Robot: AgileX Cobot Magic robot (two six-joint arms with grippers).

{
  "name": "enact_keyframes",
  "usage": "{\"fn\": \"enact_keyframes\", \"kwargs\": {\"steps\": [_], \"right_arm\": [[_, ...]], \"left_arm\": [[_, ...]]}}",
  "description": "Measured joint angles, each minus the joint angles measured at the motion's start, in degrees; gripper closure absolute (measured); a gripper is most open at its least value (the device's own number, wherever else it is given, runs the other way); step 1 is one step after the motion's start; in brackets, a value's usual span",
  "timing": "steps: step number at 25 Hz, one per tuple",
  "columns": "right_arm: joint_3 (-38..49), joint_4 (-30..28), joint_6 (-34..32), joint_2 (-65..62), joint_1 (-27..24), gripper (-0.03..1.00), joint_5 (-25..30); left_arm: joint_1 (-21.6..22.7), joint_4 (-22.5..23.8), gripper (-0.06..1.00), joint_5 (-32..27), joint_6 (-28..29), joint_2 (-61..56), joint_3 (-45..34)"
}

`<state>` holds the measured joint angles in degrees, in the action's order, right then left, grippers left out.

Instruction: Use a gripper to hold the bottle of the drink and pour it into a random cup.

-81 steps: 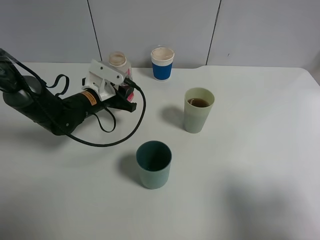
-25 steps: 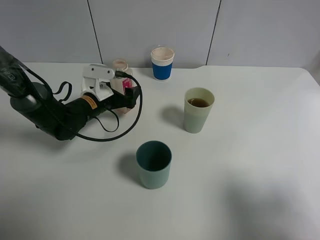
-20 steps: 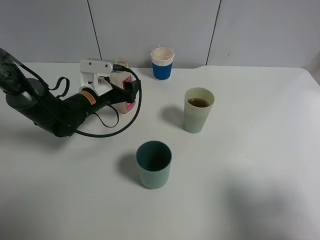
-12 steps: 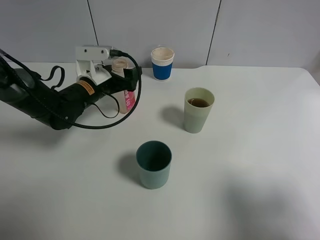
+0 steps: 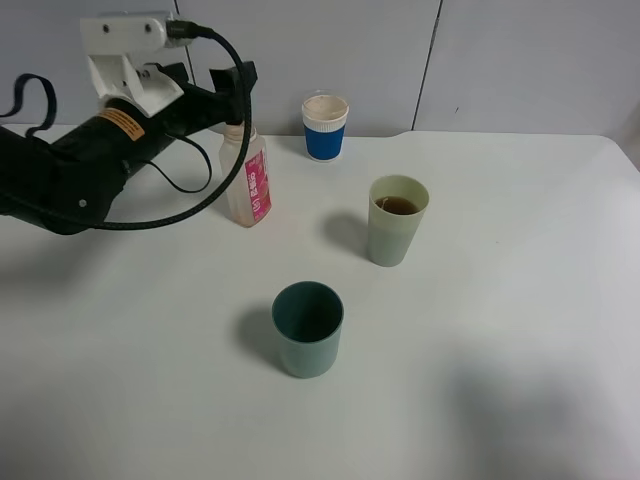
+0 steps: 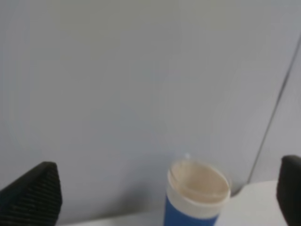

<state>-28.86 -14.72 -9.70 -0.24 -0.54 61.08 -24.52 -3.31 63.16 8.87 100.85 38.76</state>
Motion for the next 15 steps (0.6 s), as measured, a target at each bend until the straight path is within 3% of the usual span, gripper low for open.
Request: {"fn": "enact_keyframes", "kwargs": {"steps": [5,10,15], "right_arm": [[0.0,0.0,0.0,0.0,0.0,-0.03,0.0],[0.0,0.0,0.0,0.0,0.0,-0.03,0.0],[0.0,0.0,0.0,0.0,0.0,-0.03,0.0]], "left_arm": [[0.4,-1.3,0.07,-2.3,-1.2,-8.1,-3.6],[0.8,-2.6,-0.01,-7.6,-1.2,-16.3,-6.2],[1.0,-5.6,-0.03,-10.5,-2.0,-23.2,-9.3]]}}
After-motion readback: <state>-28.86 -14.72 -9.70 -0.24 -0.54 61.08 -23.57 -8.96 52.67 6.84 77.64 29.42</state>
